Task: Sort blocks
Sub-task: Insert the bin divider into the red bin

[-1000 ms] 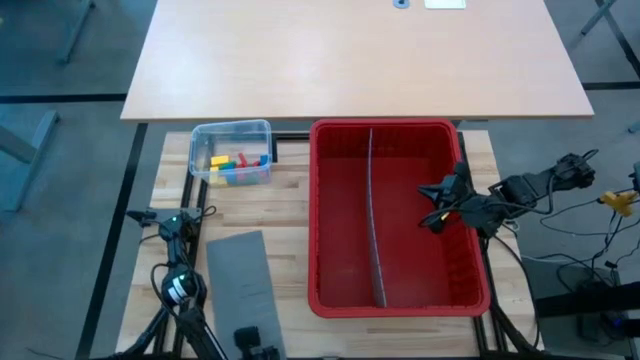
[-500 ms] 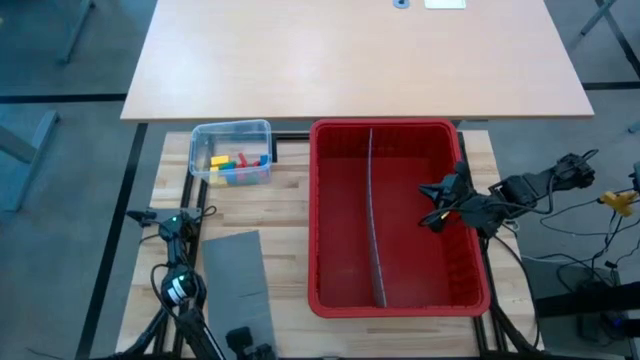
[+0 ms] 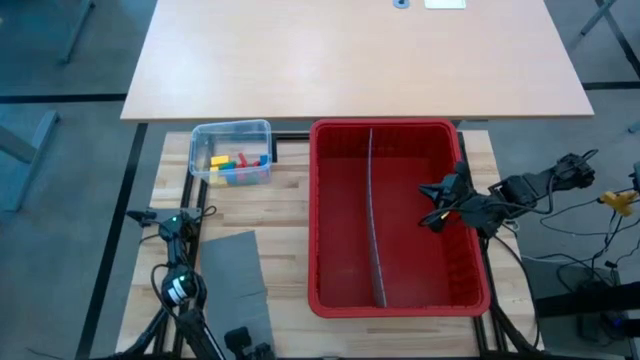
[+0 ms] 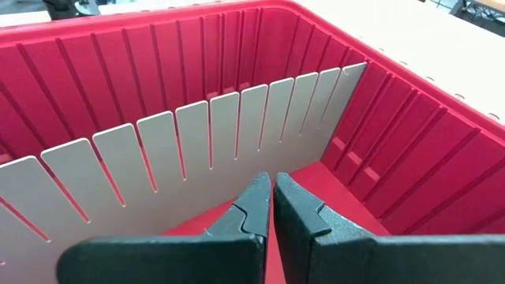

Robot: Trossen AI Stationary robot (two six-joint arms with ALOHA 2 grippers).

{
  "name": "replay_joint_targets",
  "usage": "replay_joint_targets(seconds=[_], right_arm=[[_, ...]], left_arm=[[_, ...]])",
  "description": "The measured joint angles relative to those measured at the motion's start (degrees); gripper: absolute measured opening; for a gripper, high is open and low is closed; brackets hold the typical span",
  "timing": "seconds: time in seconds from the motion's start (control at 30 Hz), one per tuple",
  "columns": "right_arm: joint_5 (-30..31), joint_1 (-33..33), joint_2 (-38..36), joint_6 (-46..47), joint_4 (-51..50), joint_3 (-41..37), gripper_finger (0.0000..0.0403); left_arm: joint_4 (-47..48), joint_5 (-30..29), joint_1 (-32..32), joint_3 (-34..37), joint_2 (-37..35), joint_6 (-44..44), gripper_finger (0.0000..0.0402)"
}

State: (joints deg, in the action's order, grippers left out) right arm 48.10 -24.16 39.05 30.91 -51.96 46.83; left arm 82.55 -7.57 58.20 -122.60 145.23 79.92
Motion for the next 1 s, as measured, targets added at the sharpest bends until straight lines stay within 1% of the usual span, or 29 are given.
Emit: replay_joint_targets(seconds=[0.07,0.13,0.2,0.4,0.47,0.57,0.6,0.67,0.73,0.8,1.0], right_arm=[[0.0,0.0,0.0,0.0,0.0,0.0,0.0],[0.0,0.0,0.0,0.0,0.0,0.0,0.0],[0.0,0.0,0.0,0.0,0.0,0.0,0.0],[0.0,0.0,0.0,0.0,0.0,0.0,0.0],[0.0,0.0,0.0,0.0,0.0,0.0,0.0],[0.0,0.0,0.0,0.0,0.0,0.0,0.0],[0.0,0.0,0.0,0.0,0.0,0.0,0.0],[0.0,0.0,0.0,0.0,0.0,0.0,0.0],[-0.1,-0.1,0.0,0.0,0.0,-0.1,0.0],[-0.1,0.0,0.0,0.0,0.1,-0.1,0.0],[-0.3,-0.1,0.0,0.0,0.0,-0.2,0.0]], left_arm=[[0.2,0.0,0.0,-0.3,0.0,0.1,0.0308],[0.3,0.1,0.0,-0.7,0.1,0.0,0.0288],[0.5,0.4,0.0,-1.4,0.1,-0.1,0.0248],[-0.8,1.1,0.0,-3.2,0.0,-2.4,0.0093],[-1.2,1.5,0.0,-3.4,0.0,-2.8,0.0055],[-1.1,1.6,0.0,-4.1,-0.1,-3.0,0.0017],[-0.4,1.1,0.0,-4.4,-0.1,-2.9,0.0009],[5.4,-1.5,-0.3,-4.8,-0.2,-2.7,0.0002],[5.3,-2.3,-0.6,-5.6,-0.1,-1.1,0.0],[9.4,-3.4,-0.5,-5.9,-0.9,-0.8,0.0001],[7.9,-4.1,-0.9,-6.5,-4.0,-0.7,0.0001]])
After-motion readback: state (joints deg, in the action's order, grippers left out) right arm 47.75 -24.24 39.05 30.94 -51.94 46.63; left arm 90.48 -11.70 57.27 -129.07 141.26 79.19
